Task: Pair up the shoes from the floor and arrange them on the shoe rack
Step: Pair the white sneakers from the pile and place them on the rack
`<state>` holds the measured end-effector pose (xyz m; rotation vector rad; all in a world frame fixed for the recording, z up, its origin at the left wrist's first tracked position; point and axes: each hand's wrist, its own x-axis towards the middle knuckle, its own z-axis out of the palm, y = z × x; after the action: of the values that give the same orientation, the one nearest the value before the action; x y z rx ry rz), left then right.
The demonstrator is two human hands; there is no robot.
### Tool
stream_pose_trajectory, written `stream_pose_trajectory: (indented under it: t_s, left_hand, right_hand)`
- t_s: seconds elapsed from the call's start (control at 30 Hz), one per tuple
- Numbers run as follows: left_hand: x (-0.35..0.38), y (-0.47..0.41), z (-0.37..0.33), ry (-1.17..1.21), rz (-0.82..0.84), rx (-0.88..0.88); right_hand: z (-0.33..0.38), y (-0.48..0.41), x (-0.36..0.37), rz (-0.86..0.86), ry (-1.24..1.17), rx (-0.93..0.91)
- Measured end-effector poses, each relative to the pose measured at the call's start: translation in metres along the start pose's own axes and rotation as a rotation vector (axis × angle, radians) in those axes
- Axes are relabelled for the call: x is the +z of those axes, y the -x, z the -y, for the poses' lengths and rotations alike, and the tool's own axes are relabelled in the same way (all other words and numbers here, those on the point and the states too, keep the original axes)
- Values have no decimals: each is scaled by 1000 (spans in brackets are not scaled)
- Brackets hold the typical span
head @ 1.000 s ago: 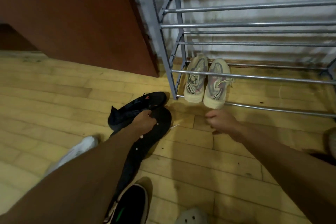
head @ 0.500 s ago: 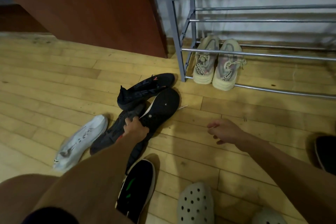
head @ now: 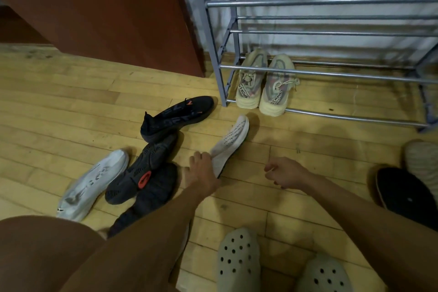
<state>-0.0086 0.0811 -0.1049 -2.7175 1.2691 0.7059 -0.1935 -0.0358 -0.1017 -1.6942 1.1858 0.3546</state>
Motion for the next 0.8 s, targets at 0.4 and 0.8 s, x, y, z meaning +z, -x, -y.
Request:
stream_pose_trajectory:
  t_s: [0.4,0.8]
  left_hand:
    - [12,-8,-22,324,228,-106]
    - [29,-28,-16,451,451,-243]
  right_hand:
    - [-53,14,5,29,31,67]
    - [-62,-8,16,100,102,67]
